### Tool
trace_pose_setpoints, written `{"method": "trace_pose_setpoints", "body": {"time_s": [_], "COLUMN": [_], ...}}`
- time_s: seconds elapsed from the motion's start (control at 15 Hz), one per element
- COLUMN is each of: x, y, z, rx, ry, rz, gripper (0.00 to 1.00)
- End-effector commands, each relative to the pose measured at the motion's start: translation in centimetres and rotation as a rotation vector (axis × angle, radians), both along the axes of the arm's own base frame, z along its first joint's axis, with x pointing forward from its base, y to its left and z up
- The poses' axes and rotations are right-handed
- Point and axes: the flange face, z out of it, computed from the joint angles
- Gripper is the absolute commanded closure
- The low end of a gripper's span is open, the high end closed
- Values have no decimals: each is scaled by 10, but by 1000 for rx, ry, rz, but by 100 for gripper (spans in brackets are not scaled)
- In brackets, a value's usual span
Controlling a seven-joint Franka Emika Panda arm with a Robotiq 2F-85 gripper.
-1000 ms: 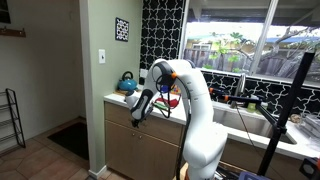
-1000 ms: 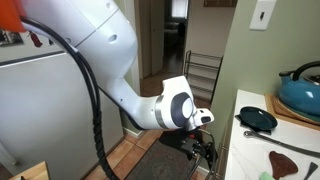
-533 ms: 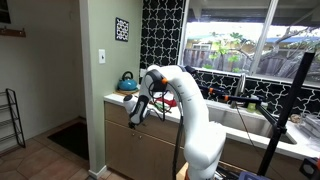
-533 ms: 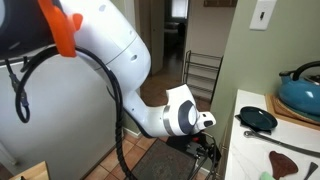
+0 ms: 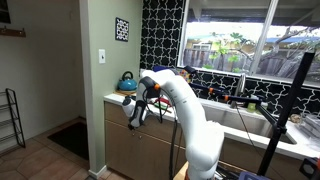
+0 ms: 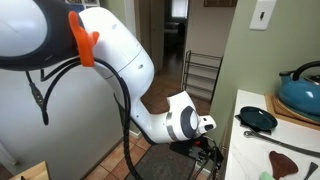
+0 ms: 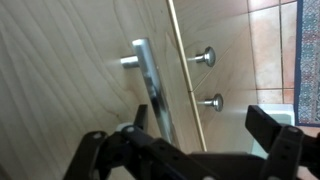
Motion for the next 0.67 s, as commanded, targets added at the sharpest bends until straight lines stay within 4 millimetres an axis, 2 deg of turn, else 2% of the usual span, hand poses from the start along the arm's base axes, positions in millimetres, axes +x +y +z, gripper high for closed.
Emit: {"method": "trace_pose_setpoints", "body": {"time_s": [0.0, 0.6], "x": [-2, -7], "y": [4, 20], "z": [-18, 4], "rx": [44, 289], "ry": [31, 162], "rz": [2, 65], "gripper": [0, 0]}}
